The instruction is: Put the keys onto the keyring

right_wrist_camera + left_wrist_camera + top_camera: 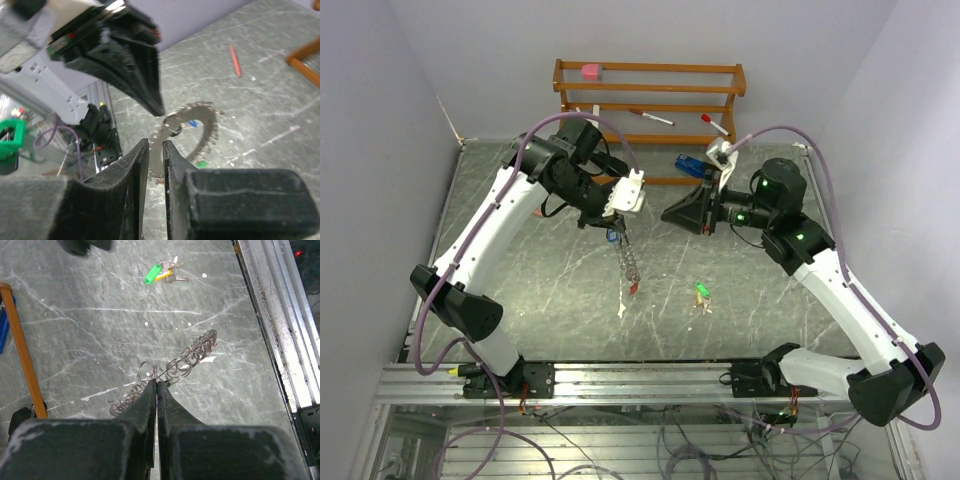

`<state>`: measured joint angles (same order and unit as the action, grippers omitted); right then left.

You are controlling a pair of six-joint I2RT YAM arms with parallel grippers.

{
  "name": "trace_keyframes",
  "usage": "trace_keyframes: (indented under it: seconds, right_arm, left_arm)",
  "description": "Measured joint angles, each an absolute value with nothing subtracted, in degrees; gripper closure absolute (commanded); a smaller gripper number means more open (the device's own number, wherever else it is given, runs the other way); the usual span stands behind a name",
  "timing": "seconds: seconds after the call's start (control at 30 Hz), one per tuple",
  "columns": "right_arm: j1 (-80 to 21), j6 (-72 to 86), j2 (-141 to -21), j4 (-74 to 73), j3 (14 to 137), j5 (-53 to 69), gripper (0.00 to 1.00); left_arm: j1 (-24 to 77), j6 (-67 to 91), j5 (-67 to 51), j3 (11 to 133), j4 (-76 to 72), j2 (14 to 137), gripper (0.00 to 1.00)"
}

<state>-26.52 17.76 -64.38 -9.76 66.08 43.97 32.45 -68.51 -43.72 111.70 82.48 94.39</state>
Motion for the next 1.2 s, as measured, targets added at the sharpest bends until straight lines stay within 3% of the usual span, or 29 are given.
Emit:
trace_keyframes:
  seconds: [0.17,0.3,1.2]
  right_arm:
    - [-34.98,12.62,-66.24,-10.68,68.49,43.35,0.77]
    - [-39.03,9.76,-67.48,-11.44,68.75,41.91,0.85]
    - [-41.78,1.37,-72.69,-13.1,69.43,36.45,0.89]
  left_arm:
    - [32.45,-69.25,-43.51,114.26,84.4,94.76,0.93]
    - [32.45,-69.65,-43.48,115.24,84.9,94.76,0.93]
    - [32.84,-67.44,-47.35,115.18,85.6,94.76,0.93]
